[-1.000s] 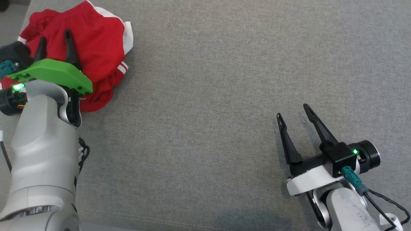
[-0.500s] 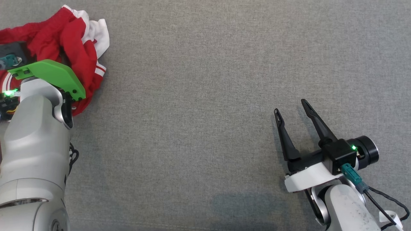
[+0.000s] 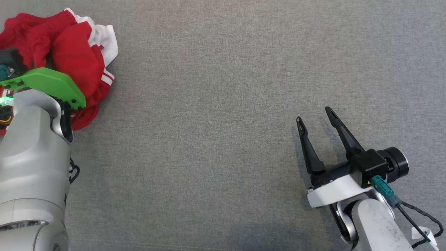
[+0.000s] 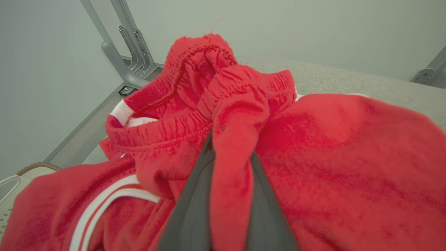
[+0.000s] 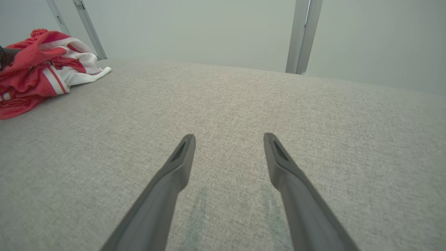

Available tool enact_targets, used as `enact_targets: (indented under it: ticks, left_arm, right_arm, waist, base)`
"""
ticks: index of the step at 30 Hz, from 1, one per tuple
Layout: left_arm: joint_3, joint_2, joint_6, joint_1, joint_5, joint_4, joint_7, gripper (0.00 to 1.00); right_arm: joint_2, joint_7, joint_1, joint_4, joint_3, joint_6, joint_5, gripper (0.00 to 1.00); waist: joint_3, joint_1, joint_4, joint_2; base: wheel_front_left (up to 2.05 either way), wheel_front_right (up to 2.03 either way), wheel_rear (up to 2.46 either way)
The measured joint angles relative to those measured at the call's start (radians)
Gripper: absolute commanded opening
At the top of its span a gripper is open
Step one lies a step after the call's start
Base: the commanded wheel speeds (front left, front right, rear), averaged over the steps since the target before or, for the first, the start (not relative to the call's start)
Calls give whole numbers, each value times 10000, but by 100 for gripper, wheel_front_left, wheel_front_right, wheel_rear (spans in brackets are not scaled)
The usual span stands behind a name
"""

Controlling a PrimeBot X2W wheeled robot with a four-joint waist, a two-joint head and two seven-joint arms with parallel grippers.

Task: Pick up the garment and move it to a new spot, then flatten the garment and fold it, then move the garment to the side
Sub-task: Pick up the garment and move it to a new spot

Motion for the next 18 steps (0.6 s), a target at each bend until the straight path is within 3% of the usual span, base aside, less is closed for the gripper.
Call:
enact_targets:
  ticks: [8,18]
  left_arm:
    - [211,249,-117,775,-4,-2242,-121,0]
    - [-90,-318,-384,1783,506,-4502,-123,0]
  right_arm:
    - [0,0,78,77,71,0,351,100]
    - [-4,0,511,151,253,0,907,100]
  waist:
    - [-676,0,-94,0]
    - [-1837,-1,-486,0]
  base:
    - [0,0,0]
    - [0,0,0]
